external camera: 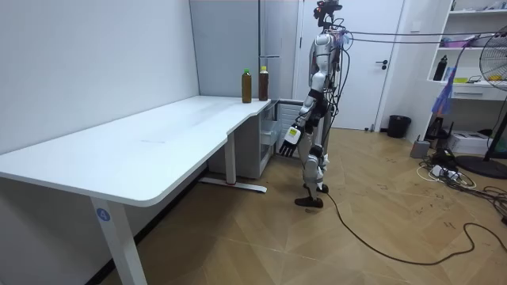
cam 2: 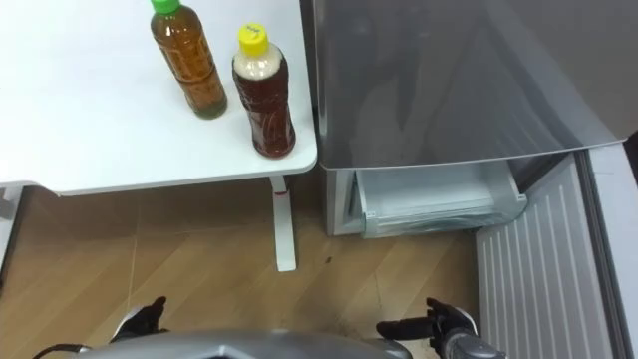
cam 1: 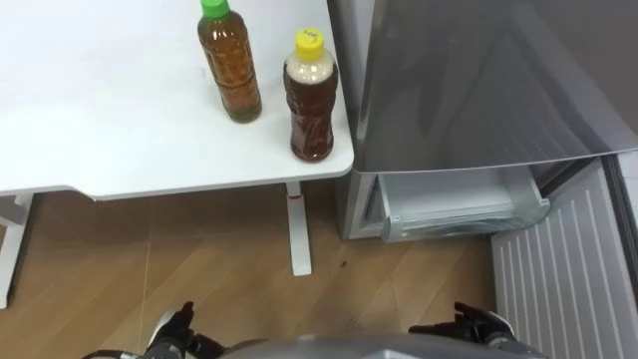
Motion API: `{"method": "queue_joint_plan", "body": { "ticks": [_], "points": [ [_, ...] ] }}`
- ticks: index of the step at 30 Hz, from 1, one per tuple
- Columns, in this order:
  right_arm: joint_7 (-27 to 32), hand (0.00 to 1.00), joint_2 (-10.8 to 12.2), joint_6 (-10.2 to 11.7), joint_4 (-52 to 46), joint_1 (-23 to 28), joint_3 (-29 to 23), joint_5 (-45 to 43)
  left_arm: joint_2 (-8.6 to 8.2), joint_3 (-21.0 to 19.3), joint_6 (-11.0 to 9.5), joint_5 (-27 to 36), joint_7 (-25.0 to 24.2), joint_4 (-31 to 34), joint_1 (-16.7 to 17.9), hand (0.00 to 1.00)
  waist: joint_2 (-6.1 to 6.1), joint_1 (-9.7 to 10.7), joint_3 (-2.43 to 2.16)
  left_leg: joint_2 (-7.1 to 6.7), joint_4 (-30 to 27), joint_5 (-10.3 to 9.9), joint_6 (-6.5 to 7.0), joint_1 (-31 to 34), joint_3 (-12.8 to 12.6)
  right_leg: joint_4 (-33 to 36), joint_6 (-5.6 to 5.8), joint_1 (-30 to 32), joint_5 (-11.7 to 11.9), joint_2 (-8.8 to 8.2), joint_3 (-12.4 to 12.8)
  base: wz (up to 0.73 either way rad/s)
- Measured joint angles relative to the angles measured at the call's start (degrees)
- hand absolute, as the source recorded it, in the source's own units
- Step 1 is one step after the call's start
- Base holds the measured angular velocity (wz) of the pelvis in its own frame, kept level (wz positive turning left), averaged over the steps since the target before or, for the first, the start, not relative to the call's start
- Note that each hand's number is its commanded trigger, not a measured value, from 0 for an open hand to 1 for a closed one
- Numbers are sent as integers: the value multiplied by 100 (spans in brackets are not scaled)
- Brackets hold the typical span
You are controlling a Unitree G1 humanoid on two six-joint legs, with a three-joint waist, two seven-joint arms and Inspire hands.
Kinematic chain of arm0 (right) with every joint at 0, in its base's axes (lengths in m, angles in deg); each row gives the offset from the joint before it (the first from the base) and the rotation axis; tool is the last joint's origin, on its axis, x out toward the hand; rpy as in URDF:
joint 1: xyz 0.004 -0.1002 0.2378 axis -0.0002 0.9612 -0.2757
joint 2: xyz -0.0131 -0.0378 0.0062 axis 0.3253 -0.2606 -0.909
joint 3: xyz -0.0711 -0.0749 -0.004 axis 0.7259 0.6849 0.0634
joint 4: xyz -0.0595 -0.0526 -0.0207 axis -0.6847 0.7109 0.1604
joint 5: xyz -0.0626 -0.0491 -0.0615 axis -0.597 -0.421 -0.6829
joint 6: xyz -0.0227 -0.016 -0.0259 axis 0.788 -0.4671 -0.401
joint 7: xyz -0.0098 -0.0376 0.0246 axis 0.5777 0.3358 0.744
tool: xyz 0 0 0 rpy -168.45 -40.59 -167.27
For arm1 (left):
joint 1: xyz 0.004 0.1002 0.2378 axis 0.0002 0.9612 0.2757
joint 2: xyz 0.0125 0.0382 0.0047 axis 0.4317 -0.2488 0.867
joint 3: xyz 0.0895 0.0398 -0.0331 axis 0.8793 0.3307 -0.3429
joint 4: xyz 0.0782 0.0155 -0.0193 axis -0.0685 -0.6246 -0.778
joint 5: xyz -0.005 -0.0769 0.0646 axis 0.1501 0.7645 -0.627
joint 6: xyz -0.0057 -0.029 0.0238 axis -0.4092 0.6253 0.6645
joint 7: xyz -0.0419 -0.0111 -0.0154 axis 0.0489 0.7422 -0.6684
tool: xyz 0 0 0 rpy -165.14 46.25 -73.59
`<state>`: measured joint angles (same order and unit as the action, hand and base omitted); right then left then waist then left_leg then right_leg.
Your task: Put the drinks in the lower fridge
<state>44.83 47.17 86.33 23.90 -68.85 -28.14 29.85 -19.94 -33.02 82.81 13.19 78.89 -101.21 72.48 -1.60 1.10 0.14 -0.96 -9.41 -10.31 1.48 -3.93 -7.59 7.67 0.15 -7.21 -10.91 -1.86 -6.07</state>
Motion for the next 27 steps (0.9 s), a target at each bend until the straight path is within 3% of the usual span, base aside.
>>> {"method": "queue_joint_plan", "body": {
  "ticks": [21,27],
  "points": [
    [-128,0,4,-71,26,23,-55,175,-46,-230,174,18,99,-3,125,0,-27,2,5,-2,6,-1,0,-31,0,-10,1,-39,-1,1,10,0],
    [-126,0,5,-72,34,30,-59,223,-64,-233,175,318,167,-37,175,0,-17,1,5,-7,-2,-1,0,-28,17,-12,1,-48,-1,-4,-36,0]
  ]
}}
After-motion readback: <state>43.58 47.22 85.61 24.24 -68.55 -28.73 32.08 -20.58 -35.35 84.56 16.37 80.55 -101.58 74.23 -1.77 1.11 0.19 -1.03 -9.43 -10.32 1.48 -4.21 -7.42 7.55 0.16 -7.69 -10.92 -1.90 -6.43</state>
